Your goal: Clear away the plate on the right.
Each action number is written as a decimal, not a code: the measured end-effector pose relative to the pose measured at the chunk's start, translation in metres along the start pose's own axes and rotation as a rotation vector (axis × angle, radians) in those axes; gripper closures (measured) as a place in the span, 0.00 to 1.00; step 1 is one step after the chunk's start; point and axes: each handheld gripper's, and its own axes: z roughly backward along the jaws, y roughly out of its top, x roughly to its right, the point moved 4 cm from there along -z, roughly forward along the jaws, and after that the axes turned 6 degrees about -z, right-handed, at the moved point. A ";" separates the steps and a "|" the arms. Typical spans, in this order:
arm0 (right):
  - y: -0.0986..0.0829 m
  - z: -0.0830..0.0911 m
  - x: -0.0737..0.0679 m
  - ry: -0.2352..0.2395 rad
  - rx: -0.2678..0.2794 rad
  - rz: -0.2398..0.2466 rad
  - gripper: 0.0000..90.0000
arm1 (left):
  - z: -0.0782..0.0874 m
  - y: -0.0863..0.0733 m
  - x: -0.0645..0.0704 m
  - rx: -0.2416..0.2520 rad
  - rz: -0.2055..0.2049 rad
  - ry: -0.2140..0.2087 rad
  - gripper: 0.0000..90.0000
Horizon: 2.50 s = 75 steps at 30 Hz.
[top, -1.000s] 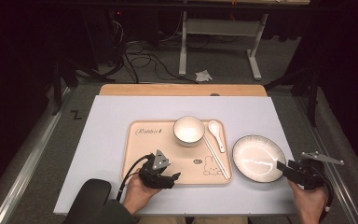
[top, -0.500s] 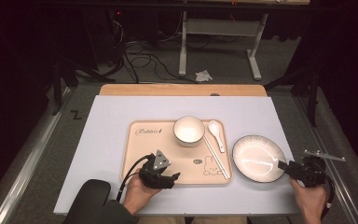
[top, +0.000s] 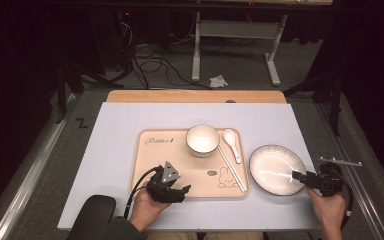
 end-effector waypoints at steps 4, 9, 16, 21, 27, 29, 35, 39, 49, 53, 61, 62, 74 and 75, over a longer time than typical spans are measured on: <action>0.002 -0.005 0.002 0.015 -0.017 0.004 0.52 | 0.002 -0.002 -0.001 0.000 0.008 0.007 0.37; 0.006 -0.008 0.004 0.024 -0.023 -0.017 0.57 | 0.003 -0.004 -0.001 -0.003 0.015 0.011 0.37; 0.010 -0.014 0.009 0.041 -0.048 -0.038 0.65 | 0.003 -0.006 -0.002 -0.006 0.019 0.016 0.37; 0.013 -0.015 0.013 0.044 -0.052 -0.056 0.75 | 0.005 -0.007 -0.002 -0.006 0.023 0.021 0.37; 0.015 -0.017 0.019 0.087 -0.063 -0.092 0.81 | 0.006 -0.009 -0.001 -0.010 0.020 0.017 0.40; 0.016 -0.019 0.021 0.116 -0.060 -0.112 0.82 | 0.006 -0.010 -0.001 -0.013 0.020 0.019 0.40; 0.018 -0.020 0.024 0.162 -0.081 -0.155 0.86 | 0.007 -0.011 -0.002 -0.013 0.026 0.027 0.40; 0.020 -0.021 0.025 0.177 -0.089 -0.178 0.88 | 0.007 -0.012 -0.001 -0.016 0.027 0.032 0.39; 0.023 -0.015 0.025 0.243 -0.047 -0.208 0.95 | 0.009 -0.012 -0.002 -0.011 0.025 0.026 0.40; 0.024 -0.012 0.021 0.241 -0.036 -0.203 0.95 | 0.010 -0.011 0.000 -0.009 0.023 0.017 0.42; 0.026 -0.004 0.013 0.239 0.010 -0.143 0.96 | 0.010 -0.010 -0.001 -0.003 0.020 0.017 0.40; 0.026 -0.004 0.012 0.239 0.014 -0.136 0.96 | 0.010 -0.010 -0.001 -0.002 0.020 0.017 0.40; 0.025 0.004 0.007 0.242 0.025 -0.109 0.96 | 0.009 -0.009 0.000 -0.006 0.005 0.011 0.40; 0.025 0.004 0.006 0.245 0.032 -0.104 0.96 | 0.008 -0.009 0.000 -0.006 0.004 0.009 0.40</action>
